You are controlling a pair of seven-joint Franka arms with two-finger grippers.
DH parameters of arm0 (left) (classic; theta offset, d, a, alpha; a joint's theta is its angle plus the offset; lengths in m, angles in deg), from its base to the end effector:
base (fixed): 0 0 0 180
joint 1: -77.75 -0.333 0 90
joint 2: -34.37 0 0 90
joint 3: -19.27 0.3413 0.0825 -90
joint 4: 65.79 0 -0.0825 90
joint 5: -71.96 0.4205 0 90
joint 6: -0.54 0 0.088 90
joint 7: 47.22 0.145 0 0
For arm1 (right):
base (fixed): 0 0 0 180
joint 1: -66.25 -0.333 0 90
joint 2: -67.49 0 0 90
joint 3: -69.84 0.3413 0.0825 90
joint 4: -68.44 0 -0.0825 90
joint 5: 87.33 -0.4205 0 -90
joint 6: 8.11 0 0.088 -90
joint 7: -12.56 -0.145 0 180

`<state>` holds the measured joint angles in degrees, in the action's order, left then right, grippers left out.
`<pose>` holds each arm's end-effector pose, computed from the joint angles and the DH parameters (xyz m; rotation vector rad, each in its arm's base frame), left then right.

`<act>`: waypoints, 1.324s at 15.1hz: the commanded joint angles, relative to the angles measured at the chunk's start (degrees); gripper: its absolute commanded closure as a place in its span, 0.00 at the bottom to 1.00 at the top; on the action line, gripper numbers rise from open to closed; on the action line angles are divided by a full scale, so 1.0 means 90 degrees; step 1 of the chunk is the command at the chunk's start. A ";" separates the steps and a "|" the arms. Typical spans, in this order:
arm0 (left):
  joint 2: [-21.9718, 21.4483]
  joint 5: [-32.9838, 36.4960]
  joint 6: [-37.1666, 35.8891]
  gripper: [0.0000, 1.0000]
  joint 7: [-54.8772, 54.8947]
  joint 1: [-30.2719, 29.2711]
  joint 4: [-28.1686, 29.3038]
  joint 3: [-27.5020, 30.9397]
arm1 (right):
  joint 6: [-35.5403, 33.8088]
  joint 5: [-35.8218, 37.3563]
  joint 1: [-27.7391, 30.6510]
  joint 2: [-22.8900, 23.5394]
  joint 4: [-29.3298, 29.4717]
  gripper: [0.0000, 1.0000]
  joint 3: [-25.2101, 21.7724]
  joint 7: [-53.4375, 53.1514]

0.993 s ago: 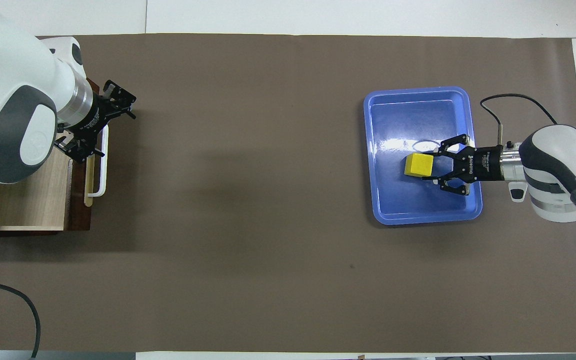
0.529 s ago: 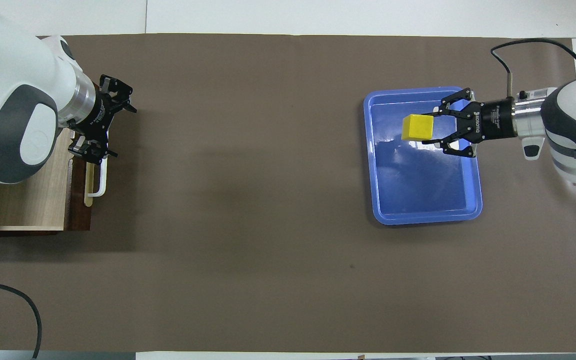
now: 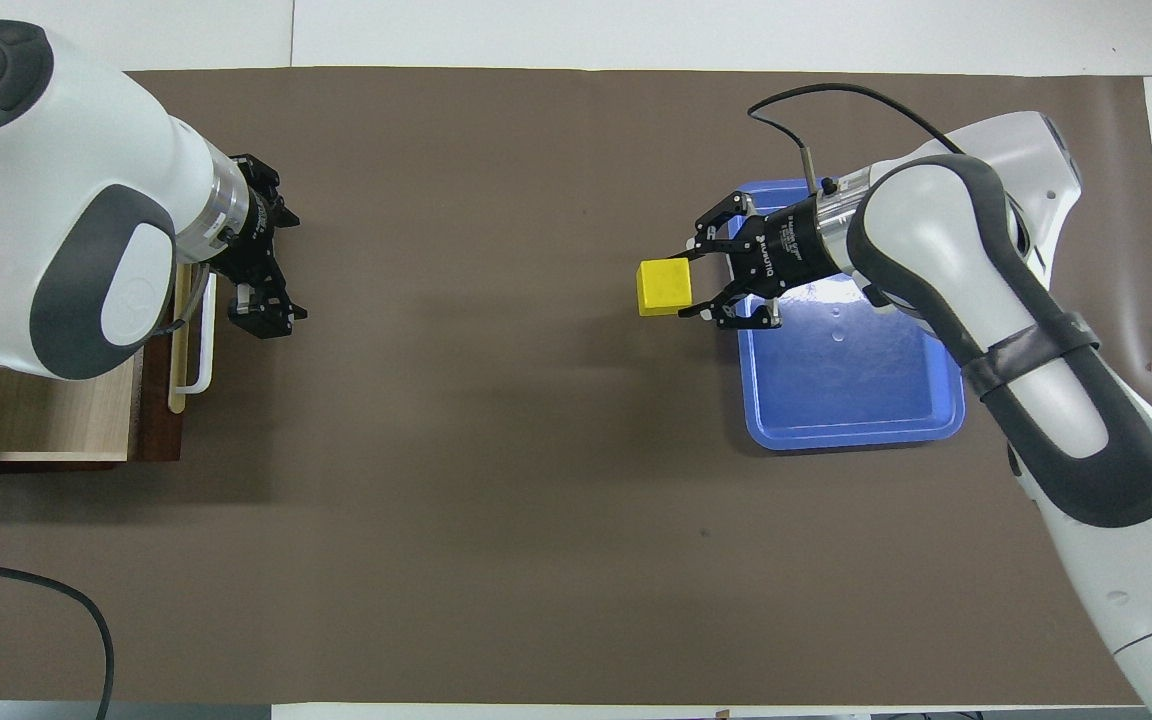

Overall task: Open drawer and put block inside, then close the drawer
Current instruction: 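Lift the block with the right gripper while the left gripper reaches toward it, then grasp the yellow block with the left gripper from the right gripper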

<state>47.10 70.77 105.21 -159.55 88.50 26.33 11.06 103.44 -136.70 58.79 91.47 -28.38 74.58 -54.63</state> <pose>0.6356 -0.2137 0.4759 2.1306 2.2796 -0.0739 0.6688 0.2188 0.3438 -1.9338 1.5763 0.8334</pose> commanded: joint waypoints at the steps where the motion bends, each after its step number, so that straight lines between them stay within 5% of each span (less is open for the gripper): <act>1: 0.0011 -0.0150 0.0108 0.00 -0.0447 0.0590 0.0174 0.0091 | 0.0027 0.0056 -0.0351 0.0080 0.0143 1.00 0.0000 -0.0337; 6: 0.0157 -0.0160 0.0352 0.00 -0.1997 0.1537 0.0155 0.0091 | 0.0349 0.0056 -0.0791 0.0070 0.0055 1.00 0.0010 -0.0503; 8: 0.0770 -0.0121 0.0304 0.00 -0.2584 0.1987 -0.0194 0.0111 | 0.0398 0.0046 -0.0831 0.0070 0.0035 1.00 0.0010 -0.0523; 20: 0.1320 -0.0015 0.1104 0.00 -0.3798 0.2340 -0.0548 0.0101 | 0.0408 -0.0179 -0.0733 0.0080 -0.0043 1.00 0.0010 -0.0523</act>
<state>57.79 70.15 113.96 -192.54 107.81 23.13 11.31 106.62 -137.65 51.66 92.16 -28.52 74.26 -58.50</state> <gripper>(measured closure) 0.000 0.441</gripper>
